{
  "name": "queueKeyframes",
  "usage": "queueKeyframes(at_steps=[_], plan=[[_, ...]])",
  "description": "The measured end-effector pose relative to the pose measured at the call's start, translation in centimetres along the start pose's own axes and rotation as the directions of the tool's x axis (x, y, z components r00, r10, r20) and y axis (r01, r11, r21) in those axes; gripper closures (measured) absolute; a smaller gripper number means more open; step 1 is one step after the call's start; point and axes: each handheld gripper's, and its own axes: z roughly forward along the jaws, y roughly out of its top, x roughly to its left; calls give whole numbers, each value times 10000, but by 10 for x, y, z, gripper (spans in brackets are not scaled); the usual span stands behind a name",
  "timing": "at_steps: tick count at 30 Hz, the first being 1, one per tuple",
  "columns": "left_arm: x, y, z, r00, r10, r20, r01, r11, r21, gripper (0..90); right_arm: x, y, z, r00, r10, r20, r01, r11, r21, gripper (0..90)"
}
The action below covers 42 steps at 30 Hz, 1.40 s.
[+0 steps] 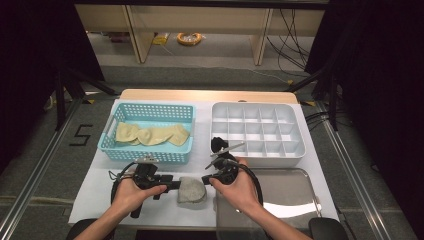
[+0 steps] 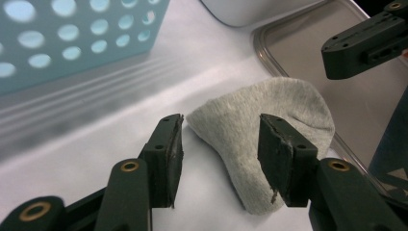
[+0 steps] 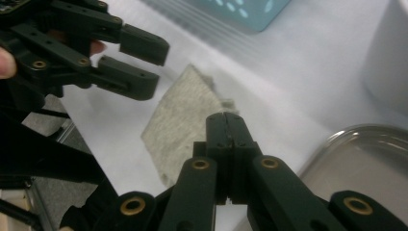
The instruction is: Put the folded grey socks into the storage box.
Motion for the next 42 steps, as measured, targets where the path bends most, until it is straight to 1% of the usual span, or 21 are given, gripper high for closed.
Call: queueKeyframes(at_steps=[1, 2, 3, 8, 11, 14, 15, 17, 19, 20, 21, 25, 27, 30, 33, 35, 38, 39, 40, 41, 42], plan=[[0, 0, 1, 10000, 6, 77, -7, 10000, 54, 511, 0, 0, 2, 10000, -70, -37, 70, 10000, 39, 900], [-1, 0, 2, 9999, -28, 99, 28, 10000, 52, 513, 5, -1, 2, 9994, 297, -188, -293, 9993, 240, 900], [-2, 0, 3, 9999, -113, 21, 113, 9999, -62, 514, 3, -1, 4, 9999, -40, -95, 41, 9998, 182, 900], [-3, -1, 4, 9998, -127, 167, 124, 9998, 151, 516, 10, -4, 14, 9995, -198, -239, 210, 9985, 501, 900], [-2, -3, 5, 9993, -304, 231, 299, 9993, 208, 516, 15, -5, 21, 9993, -150, -349, 179, 9965, 821, 900], [-2, -3, 6, 9991, -400, 118, 397, 9989, 256, 514, 15, -5, 27, 9990, -290, -330, 318, 9956, 876, 900], [1, -3, 8, 9982, -524, 284, 514, 9981, 332, 513, 16, -5, 31, 9990, -278, -362, 313, 9946, 991, 900], [1, -3, 9, 9978, -611, 274, 601, 9976, 350, 511, 15, -4, 34, 9987, -363, -353, 398, 9939, 1033, 900], [1, -3, 12, 9962, -824, 288, 809, 9955, 500, 509, 13, -4, 37, 9992, -230, -313, 264, 9933, 1126, 900], [0, -4, 13, 9965, -803, 240, 788, 9952, 578, 509, 11, -4, 38, 9992, -192, -360, 232, 9933, 1131, 900], [1, -4, 15, 9957, -845, 389, 819, 9946, 636, 509, 10, -4, 39, 9995, -33, -321, 73, 9920, 1261, 900], [0, -4, 19, 9944, -973, 418, 934, 9918, 874, 510, 5, -5, 41, 9995, -34, -307, 71, 9928, 1198, 900], [-1, -3, 20, 9954, -926, 258, 896, 9908, 1012, 510, 5, -5, 41, 9996, 13, -290, 22, 9928, 1194, 900], [-2, -3, 24, 9952, -921, 323, 882, 9905, 1059, 523, 4, -5, 41, 9996, -8, -298, 44, 9927, 1208, 900], [-4, -2, 26, 9952, -926, 325, 879, 9885, 1234, 574, 4, -5, 41, 9997, 13, -254, 17, 9928, 1201, 900], [-4, -3, 28, 9930, -1083, 465, 1014, 9862, 1308, 622, 3, -6, 41, 9996, 130, -242, -98, 9919, 1268, 900], [-6, -3, 29, 9917, -1103, 656, 1019, 9876, 1197, 719, 1, -6, 42, 9996, 122, -246, -91, 9925, 1221, 900], [-6, -3, 28, 9914, -1096, 713, 1006, 9877, 1194, 754, 2, -6, 42, 9995, 282, -161, -259, 9909, 1318, 900], [-6, -2, 27, 9923, -1014, 712, 922, 9883, 1217, 770, 1, -7, 42, 9996, 146, -250, -115, 9926, 1206, 900], [-6, -3, 27, 9905, -1055, 878, 958, 9895, 1084, 787, 2, -7, 41, 9992, 369, -117, -350, 9902, 1348, 900], [-7, -2, 25, 9904, -1128, 793, 1031, 9877, 1175, 793, 1, -7, 42, 9995, 294, -129, -275, 9913, 1289, 900]])
